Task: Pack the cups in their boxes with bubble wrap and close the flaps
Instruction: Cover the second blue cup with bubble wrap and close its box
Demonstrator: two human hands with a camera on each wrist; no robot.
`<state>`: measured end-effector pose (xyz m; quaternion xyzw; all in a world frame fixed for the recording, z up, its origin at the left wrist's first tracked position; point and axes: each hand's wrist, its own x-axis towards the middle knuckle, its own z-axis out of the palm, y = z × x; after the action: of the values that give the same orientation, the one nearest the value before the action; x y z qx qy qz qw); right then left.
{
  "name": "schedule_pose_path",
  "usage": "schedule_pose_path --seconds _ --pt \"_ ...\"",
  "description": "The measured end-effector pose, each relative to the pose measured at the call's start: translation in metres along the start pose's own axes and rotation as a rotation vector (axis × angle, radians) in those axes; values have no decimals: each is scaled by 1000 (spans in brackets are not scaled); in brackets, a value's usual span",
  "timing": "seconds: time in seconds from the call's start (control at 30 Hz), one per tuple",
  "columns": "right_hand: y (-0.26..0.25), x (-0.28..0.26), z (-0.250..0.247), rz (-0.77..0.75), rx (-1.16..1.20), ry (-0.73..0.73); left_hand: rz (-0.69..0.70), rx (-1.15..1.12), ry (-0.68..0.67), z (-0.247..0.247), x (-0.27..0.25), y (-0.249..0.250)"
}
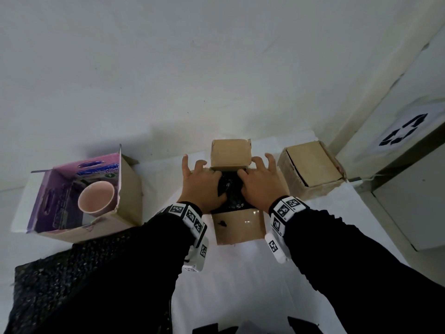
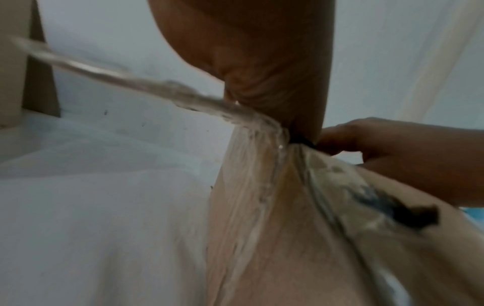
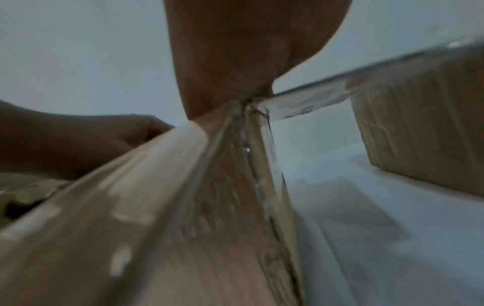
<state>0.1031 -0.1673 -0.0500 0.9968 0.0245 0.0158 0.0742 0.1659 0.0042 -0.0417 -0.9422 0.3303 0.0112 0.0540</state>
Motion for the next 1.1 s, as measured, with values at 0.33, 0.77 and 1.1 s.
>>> schedule_pose_path --seconds 0.33,0.77,1.1 --pt "27 -18 -4 -229 -77 115 364 -16 51 2 -19 -23" --pt "10 -37 -15 -155 -110 -69 177 197 -174 -13 -47 9" --pt "1 -61 -1 -167 74 22 181 216 -8 4 -71 8"
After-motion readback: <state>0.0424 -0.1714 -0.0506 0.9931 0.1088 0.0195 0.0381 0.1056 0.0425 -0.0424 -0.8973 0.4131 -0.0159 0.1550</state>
